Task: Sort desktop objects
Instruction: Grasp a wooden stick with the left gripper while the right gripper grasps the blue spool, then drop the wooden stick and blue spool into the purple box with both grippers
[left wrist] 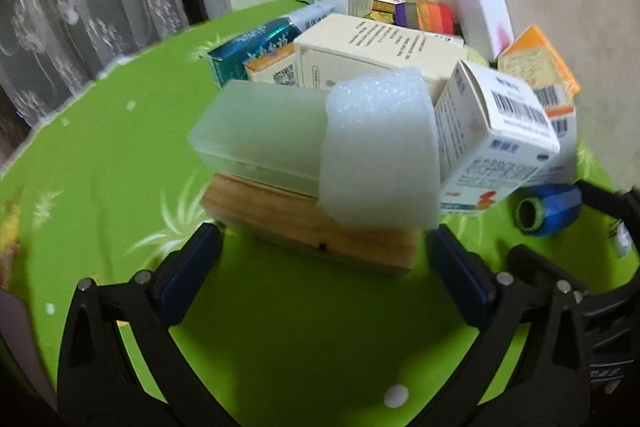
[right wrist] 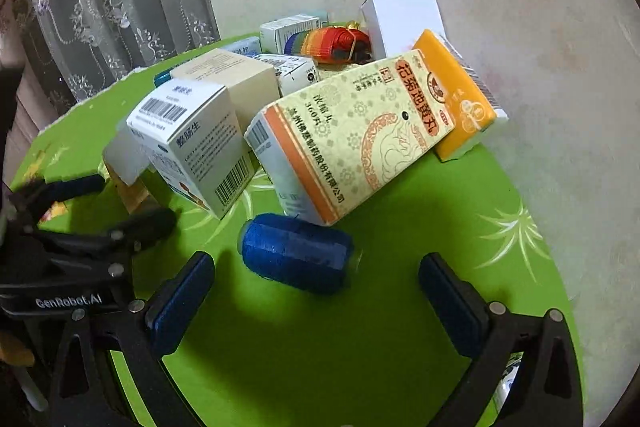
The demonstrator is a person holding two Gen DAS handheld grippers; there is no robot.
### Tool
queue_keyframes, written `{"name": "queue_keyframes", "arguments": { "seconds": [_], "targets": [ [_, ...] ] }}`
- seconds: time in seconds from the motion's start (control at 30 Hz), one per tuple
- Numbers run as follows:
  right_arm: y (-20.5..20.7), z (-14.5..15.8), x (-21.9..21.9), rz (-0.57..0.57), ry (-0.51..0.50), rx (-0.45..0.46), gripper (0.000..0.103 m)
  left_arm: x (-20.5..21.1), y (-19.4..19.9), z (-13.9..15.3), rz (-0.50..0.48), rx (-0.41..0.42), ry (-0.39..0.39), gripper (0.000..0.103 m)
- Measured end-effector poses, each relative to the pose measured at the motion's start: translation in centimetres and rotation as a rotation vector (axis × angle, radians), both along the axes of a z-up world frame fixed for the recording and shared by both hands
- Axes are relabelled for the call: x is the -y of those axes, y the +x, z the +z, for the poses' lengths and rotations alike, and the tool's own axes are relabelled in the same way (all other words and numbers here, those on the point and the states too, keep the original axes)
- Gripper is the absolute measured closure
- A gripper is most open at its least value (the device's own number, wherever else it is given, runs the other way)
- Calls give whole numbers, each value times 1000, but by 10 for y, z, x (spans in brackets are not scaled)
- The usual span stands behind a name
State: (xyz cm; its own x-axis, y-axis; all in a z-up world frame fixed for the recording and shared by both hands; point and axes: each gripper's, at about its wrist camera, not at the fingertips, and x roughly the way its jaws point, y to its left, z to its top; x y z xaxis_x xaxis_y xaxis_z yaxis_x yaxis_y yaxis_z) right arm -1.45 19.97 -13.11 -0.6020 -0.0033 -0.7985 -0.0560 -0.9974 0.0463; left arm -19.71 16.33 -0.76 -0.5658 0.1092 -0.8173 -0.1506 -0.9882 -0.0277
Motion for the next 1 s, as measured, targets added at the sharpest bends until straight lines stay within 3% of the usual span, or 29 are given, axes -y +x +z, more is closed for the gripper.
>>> {"name": "queue_keyframes", "arguments": {
  "seconds": [0.03, 0.07, 0.17, 0.23, 0.27, 0.43, 0.57, 0.7, 0.73, 0.77, 0.83, 1.0],
  "targets": [
    [-1, -1, 1, -2, 12, 5, 0, 3, 2, 2, 13, -16, -2, 18],
    [-2, -1, 3, -4, 23, 9, 0, 6, 7, 5, 30, -44, -1, 38],
    [-4, 1, 6, -4, 35, 4, 7, 18, 18, 9, 71, -64, 25, 66],
    [-2, 4, 2, -12, 26, -23, 38, 29, 28, 10, 88, -65, 66, 72],
    [-2, 6, 1, -10, 12, -36, 47, 33, 34, 11, 91, -71, 77, 75],
    [3, 8, -5, 33, -77, -58, 47, 63, 85, 8, 115, -68, 179, 81],
    [26, 9, 4, 117, -104, -75, 47, 85, 113, 4, 133, -68, 244, 81],
    [40, 12, 29, 219, -3, -111, 47, 91, 110, 5, 139, -60, 272, 80],
    [41, 12, 32, 223, 13, -112, 47, 89, 105, 6, 140, -58, 266, 71],
    [41, 12, 30, 216, 16, -105, 47, 87, 102, 9, 141, -61, 244, 48],
    [37, 10, 24, 202, -22, -78, 46, 79, 87, 9, 153, -60, 201, 11],
    [38, 9, 30, 212, -21, -73, 43, 67, 55, 4, 193, -41, 94, 14]
  ]
}}
